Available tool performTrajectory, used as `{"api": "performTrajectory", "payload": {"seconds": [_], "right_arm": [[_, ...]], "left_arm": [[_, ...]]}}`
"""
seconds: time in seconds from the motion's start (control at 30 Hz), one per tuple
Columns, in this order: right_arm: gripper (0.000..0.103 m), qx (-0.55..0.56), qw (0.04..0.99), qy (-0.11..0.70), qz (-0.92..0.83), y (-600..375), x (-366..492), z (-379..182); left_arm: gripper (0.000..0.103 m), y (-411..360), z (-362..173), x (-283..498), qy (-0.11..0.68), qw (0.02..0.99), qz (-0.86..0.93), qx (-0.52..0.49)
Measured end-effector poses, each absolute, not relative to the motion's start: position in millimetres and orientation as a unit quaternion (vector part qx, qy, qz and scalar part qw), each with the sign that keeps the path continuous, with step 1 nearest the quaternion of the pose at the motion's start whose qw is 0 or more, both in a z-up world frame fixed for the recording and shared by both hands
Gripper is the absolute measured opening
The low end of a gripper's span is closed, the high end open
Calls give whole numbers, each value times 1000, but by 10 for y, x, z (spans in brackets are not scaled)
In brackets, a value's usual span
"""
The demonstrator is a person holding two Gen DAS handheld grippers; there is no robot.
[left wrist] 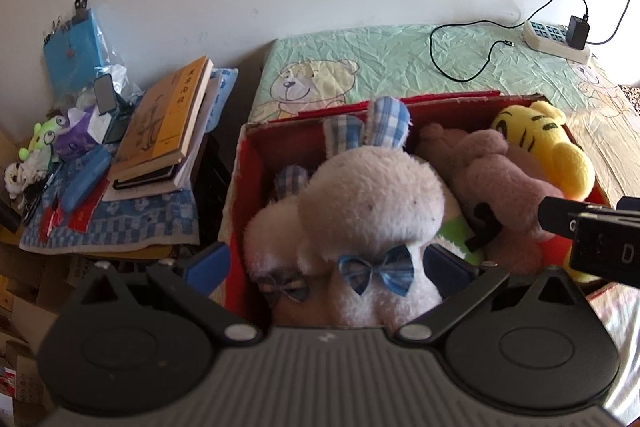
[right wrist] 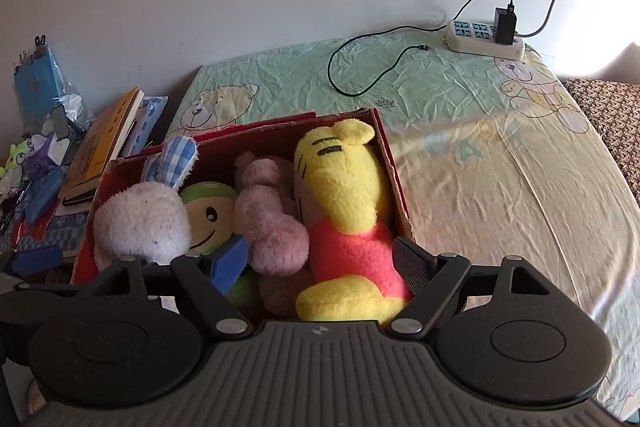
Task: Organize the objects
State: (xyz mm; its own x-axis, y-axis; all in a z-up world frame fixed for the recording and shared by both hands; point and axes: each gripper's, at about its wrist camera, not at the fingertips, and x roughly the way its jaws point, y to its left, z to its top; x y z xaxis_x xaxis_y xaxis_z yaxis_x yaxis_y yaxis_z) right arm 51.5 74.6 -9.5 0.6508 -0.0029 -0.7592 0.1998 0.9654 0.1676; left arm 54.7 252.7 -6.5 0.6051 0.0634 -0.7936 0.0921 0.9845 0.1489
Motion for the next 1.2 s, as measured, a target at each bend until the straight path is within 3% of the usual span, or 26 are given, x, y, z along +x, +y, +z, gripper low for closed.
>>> {"api": "performTrajectory", "payload": {"seconds": [1.2], "right_arm": [[82,130,903,408,-42,667,513,-92]], "left_arm": [[103,2483,-81,453,447,890,23,86]]}}
